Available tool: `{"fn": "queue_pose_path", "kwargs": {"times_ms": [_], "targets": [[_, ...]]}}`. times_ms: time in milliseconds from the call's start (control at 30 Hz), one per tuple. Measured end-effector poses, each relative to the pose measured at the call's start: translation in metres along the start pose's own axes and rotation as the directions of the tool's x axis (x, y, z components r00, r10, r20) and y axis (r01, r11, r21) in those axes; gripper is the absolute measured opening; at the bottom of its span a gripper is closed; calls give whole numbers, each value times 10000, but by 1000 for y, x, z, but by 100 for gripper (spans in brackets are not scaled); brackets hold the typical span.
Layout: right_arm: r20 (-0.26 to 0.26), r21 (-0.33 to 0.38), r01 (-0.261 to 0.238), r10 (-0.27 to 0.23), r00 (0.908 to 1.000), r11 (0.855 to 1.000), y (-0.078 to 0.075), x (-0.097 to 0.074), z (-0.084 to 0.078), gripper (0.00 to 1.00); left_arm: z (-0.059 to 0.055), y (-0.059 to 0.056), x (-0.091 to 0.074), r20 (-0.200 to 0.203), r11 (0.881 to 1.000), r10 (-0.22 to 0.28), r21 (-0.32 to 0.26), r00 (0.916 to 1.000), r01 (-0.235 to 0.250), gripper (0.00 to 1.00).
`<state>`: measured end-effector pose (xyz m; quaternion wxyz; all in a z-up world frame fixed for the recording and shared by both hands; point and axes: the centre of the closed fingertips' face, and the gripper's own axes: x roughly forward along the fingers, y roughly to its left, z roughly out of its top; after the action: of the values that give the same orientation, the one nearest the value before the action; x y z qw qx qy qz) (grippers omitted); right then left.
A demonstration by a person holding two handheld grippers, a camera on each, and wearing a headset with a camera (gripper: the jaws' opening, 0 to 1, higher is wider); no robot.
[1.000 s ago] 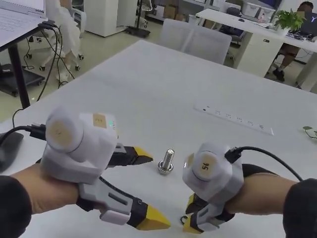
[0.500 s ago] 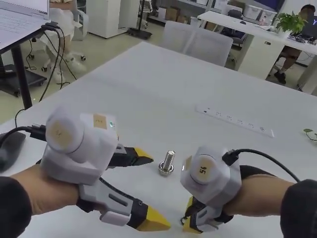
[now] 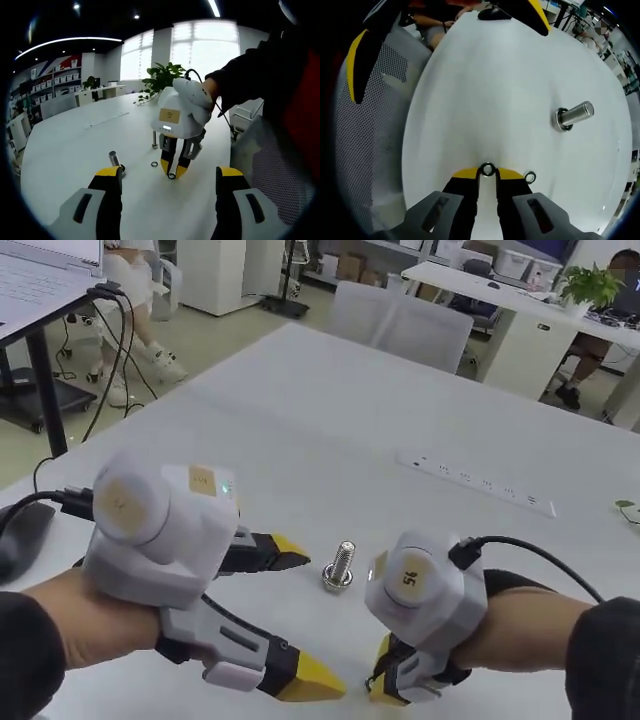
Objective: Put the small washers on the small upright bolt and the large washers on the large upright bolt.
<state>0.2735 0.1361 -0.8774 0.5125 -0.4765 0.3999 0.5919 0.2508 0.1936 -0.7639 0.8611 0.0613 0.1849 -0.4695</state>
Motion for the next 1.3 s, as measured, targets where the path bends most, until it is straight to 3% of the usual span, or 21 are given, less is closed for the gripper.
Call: {"fn": "queue_pose_path", "kwargs": {"times_ms": [633, 1300], "targets": [[31, 308, 88, -89, 10000, 9995, -3, -7, -9, 13, -3, 1, 2, -60, 9999, -146, 11, 9999, 146, 76], [-170, 1100, 646, -631, 9979, 9918, -16, -40, -48, 13, -2, -1, 8, -53, 9995, -321, 57, 9995, 321, 76]]}}
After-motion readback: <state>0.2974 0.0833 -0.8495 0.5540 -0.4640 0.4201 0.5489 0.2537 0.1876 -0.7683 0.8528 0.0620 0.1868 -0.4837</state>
